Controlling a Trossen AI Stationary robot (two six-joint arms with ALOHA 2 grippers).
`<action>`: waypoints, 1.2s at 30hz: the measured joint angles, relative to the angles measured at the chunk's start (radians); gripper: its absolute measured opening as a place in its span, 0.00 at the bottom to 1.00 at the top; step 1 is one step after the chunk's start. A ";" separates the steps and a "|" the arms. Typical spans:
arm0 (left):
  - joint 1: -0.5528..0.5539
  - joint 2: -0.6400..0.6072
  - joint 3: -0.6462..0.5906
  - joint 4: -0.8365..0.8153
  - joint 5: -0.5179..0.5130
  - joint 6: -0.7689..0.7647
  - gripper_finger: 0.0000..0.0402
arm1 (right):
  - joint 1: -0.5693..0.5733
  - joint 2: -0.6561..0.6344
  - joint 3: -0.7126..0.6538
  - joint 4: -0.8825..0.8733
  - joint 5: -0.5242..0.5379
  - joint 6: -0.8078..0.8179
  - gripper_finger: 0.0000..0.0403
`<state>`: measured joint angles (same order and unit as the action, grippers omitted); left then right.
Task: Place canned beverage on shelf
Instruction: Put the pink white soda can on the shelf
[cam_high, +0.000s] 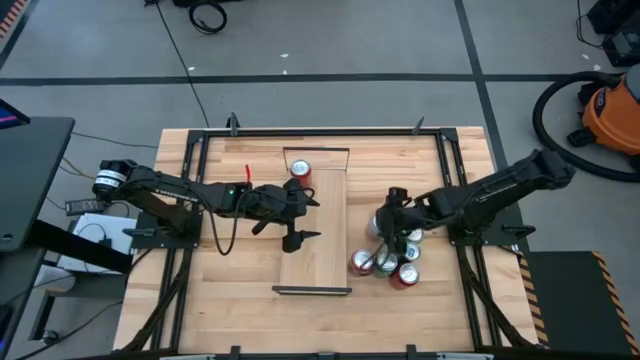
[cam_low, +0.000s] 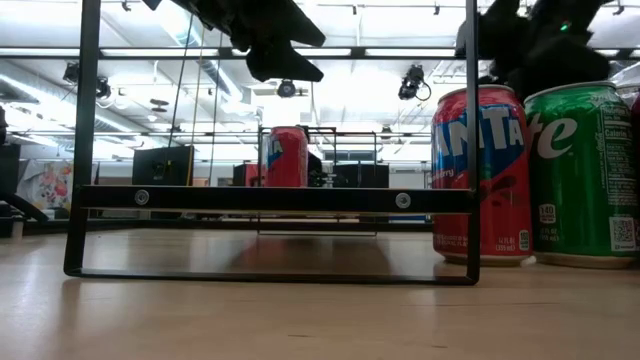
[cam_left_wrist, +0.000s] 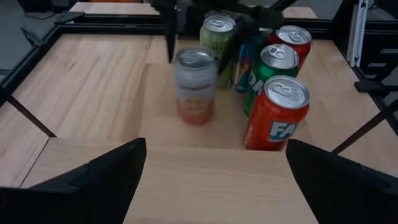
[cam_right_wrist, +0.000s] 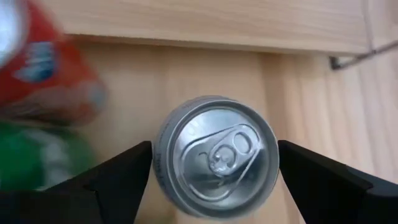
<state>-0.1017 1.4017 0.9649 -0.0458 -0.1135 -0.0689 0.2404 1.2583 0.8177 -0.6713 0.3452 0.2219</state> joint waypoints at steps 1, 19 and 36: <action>0.000 0.000 0.000 0.002 0.000 0.000 0.99 | -0.011 0.008 0.000 0.006 0.018 0.021 0.88; 0.025 0.067 0.002 0.148 0.002 0.009 0.99 | -0.161 -0.008 -0.002 0.170 0.027 0.013 0.88; 0.091 0.118 0.033 0.211 0.002 0.033 0.99 | -0.265 -0.022 -0.059 0.173 -0.042 -0.117 0.88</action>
<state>-0.0103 1.5196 0.9981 0.1652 -0.1120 -0.0360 -0.0250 1.2363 0.7584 -0.4987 0.3033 0.1048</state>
